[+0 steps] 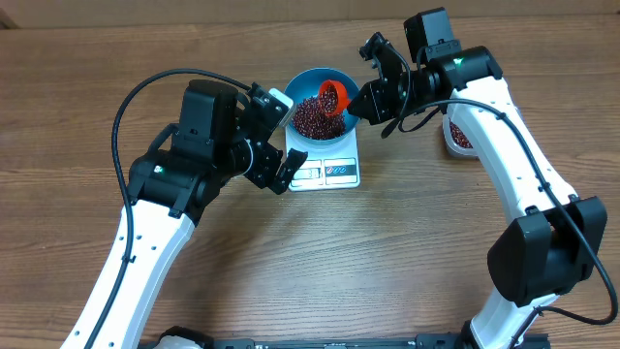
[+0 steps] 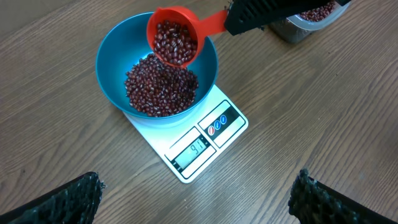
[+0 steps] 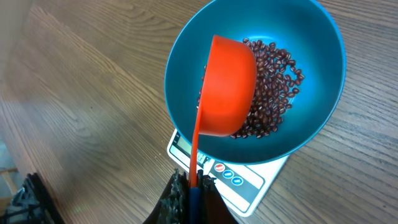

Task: Scoop item into bowl and weigh 150g on scale
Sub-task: 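Tilt the red scoop with right gripper to pour beans into bowl, then tip the scoop further over the bowl to empty remaining beans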

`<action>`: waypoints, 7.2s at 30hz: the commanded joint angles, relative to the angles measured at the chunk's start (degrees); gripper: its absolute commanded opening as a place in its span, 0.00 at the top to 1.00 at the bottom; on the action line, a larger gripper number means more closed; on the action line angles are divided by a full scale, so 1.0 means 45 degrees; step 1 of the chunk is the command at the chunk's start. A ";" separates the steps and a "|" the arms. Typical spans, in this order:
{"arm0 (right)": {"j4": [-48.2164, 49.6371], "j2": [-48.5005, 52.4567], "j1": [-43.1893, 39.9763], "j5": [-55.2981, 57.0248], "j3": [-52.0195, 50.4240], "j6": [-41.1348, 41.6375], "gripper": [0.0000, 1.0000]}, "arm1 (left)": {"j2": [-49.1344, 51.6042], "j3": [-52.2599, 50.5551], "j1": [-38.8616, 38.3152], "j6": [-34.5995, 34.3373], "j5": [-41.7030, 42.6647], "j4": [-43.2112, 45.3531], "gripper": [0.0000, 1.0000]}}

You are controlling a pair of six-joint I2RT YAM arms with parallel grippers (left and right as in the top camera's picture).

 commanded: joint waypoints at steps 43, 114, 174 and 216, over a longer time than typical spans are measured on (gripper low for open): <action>0.0083 -0.0554 0.0306 0.1583 0.0442 -0.0398 0.96 | -0.0151 0.0170 -0.0005 0.0282 0.0175 0.0005 0.00; 0.0665 -0.0554 0.1083 0.3478 0.0442 -0.0461 0.96 | -0.0151 0.0170 -0.0005 0.0282 0.0175 0.0005 0.00; 0.0670 -0.0554 0.1831 0.5202 0.0442 -0.1467 0.96 | -0.0151 0.0170 -0.0005 0.0282 0.0175 0.0005 0.00; 0.0165 -0.0559 0.2322 0.5722 0.0442 -0.2540 0.96 | -0.0151 0.0170 -0.0005 0.0282 0.0175 0.0005 0.00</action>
